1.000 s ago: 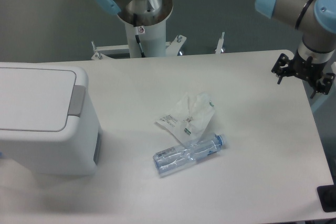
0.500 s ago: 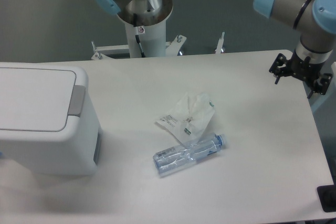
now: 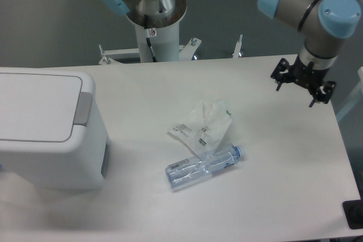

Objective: Open the trash can
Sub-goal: 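Move the open gripper over the tissue toward the trash can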

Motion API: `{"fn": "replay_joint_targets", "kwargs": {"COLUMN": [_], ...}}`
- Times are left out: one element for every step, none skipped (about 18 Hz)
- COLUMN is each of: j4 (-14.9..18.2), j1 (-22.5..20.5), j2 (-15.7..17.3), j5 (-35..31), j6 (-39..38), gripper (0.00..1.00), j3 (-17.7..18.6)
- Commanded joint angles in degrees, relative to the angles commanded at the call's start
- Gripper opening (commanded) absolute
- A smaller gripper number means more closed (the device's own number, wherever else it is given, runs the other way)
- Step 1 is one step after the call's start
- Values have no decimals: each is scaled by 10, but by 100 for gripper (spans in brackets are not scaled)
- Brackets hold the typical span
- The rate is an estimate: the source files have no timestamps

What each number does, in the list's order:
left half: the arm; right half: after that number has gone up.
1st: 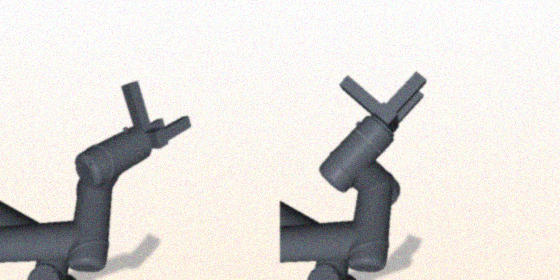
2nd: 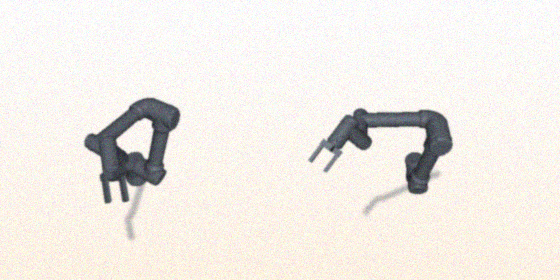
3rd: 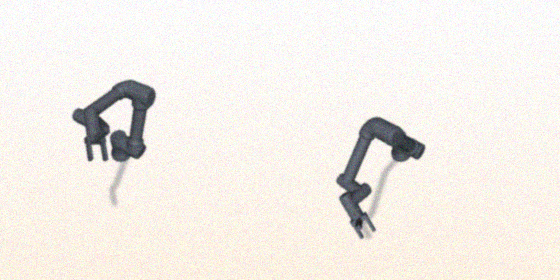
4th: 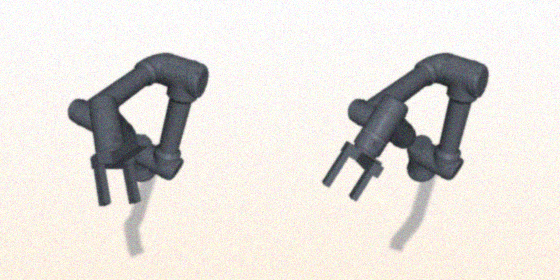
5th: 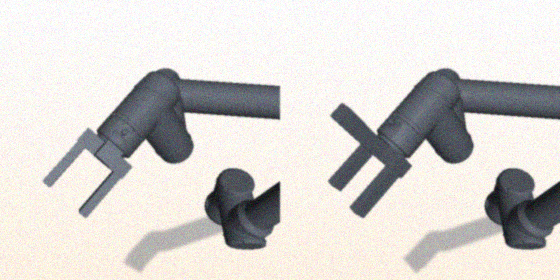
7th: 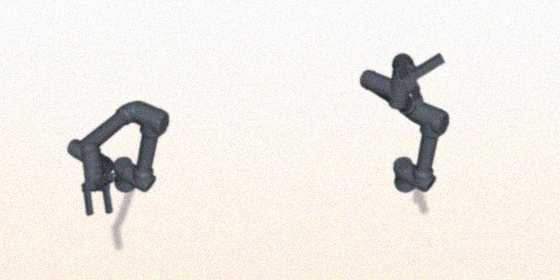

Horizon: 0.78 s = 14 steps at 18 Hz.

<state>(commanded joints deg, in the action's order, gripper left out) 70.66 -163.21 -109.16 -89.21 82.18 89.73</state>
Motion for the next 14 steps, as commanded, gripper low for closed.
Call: {"fn": "replay_joint_targets", "kwargs": {"j4": [1, 2, 3, 10, 27, 46, 63, 78, 89, 93, 94, 94, 94, 93], "j1": [1, 9, 24, 40, 52, 61, 72, 85, 97, 111, 124, 136, 150, 163], "j2": [5, 10, 10, 11, 14, 17, 16, 16, 16, 16, 15, 15, 14, 14], "j5": [2, 2, 0, 0, 0, 1, 1, 2, 2, 7, 12, 15, 21, 37], "j6": [-15, -53, -82, -107, -131, -150, -168, -187, -207, -228, -249, -271, -294, -319], "gripper": [100, 100, 100, 100, 100, 100, 100, 100, 100, 100, 100, 100, 100, 100], "j3": [5, 6, 4, -1, -9, -20, -31, -40, -47, -48, -48, -49, -50, -50]}}
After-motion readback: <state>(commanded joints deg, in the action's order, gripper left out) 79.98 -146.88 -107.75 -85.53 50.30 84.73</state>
